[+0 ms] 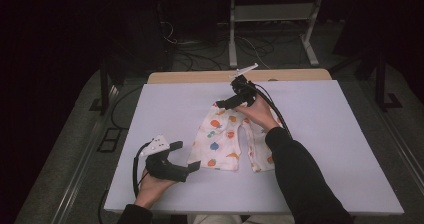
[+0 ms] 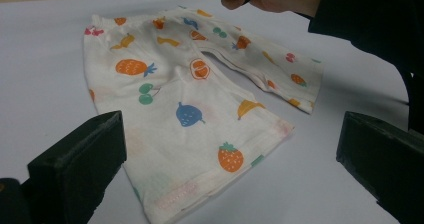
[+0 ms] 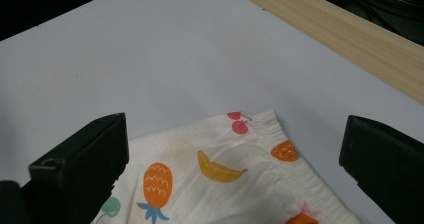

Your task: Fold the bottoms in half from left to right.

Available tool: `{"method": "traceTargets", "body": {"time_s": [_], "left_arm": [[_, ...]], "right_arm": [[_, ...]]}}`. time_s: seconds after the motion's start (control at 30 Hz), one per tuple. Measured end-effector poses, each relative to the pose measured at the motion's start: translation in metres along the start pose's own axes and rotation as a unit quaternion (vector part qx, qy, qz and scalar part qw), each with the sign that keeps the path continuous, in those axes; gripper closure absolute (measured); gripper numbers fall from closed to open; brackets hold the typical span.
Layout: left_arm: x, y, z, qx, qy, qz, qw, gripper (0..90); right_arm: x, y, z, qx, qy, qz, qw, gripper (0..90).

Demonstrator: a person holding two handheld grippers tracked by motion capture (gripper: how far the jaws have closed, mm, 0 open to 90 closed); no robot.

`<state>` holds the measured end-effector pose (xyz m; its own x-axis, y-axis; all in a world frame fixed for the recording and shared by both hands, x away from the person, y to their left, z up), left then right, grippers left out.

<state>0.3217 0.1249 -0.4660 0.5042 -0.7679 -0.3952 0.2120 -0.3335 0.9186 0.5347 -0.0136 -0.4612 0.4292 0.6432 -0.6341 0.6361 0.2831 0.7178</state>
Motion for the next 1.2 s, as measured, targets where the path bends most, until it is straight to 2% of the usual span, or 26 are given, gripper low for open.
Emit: {"method": "traceTargets", "body": {"time_s": [0.47,0.7,0.8,0.93,1.0,1.2], "left_arm": [[0.001,0.001,0.001,0.002,-0.004,0.001,1.0000,0.0],[0.001,0.001,0.001,0.001,-0.006,0.003,1.0000,0.0],[0.001,0.001,0.001,0.001,-0.006,0.003,1.0000,0.0],[0.001,0.001,0.000,0.000,-0.007,0.004,1.0000,0.0],[0.001,0.001,0.000,-0.001,-0.007,0.003,1.0000,0.0],[0.001,0.001,0.000,-0.003,-0.007,0.003,1.0000,0.0]], "right_arm": [[0.030,0.006,-0.001,0.004,0.002,-0.006,1.0000,0.0],[0.045,0.007,0.010,0.014,-0.012,-0.015,0.9997,0.5],[0.048,0.008,0.015,0.012,-0.016,-0.009,0.9998,4.2],[0.051,0.006,0.023,0.025,-0.019,-0.011,0.9994,10.8],[0.052,0.006,0.026,0.031,-0.013,-0.014,0.9994,14.1],[0.059,0.004,0.032,0.026,-0.030,-0.028,0.9988,27.3]]}}
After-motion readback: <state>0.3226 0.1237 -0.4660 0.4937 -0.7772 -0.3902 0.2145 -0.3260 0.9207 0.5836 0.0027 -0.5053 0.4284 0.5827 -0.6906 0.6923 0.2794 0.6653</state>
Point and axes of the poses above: each handheld gripper's, and its own axes: x roughly forward along the jaws, y roughly out of its top, z roughly to its right, the point moved 10 cm from there along x, roughly forward along the jaws, and after that the axes turned 13 degrees about x, right-handed, at the moved point
